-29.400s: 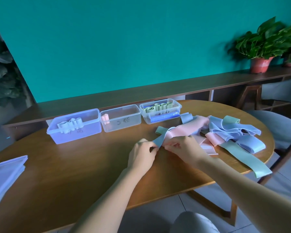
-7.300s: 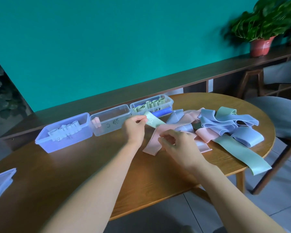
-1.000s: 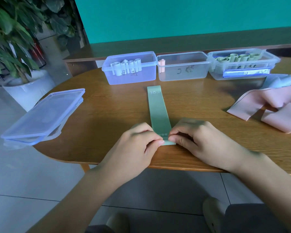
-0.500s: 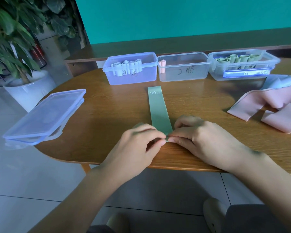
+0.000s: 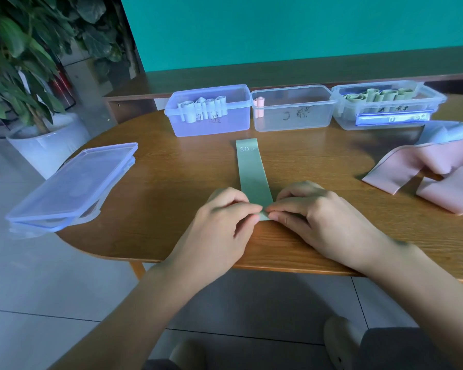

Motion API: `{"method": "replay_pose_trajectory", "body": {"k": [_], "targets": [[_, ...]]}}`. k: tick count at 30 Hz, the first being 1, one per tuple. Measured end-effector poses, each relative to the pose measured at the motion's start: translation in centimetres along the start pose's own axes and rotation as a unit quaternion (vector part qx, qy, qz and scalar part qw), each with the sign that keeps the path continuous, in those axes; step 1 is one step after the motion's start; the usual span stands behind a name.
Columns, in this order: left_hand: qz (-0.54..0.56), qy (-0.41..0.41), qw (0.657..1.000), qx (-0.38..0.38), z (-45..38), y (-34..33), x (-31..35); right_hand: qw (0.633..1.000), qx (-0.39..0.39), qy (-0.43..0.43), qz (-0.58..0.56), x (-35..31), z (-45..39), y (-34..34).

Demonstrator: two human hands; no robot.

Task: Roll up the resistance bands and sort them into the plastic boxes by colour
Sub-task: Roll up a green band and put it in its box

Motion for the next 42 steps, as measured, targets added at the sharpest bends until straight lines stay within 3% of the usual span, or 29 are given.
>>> {"method": "replay_pose_trajectory", "body": {"k": [10,19,29,42], "targets": [[0.015,0.012,1.0,-0.02,-0.8,0.1,-0.5,0.999,0.048,0.017,0.016,-0.6,-0.1,-0.1],[0.013,0.022,1.0,0.009,-1.0,-0.1,-0.7,1.0,0.011,-0.019,0.01,0.8,-1.0,-0.7],[0.031,0.028,0.999,-0.004,-1.9,-0.4,-1.3,0.999,0.048,-0.014,0.016,0.7,-1.3,-0.7],[0.041,0.031,0.998,0.024,-2.9,-0.8,-2.1,0.999,0.011,-0.04,0.016,1.7,-2.3,-0.8]]}}
Point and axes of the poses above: each hand's wrist, its own z-axis away from the middle knuckle, its own y-axis out of the back of the hand, x = y × z, the point moved 1 cm from there along -z, towards the middle knuckle, and after that the axes turned 1 degree about -z, right-handed, at the moved point
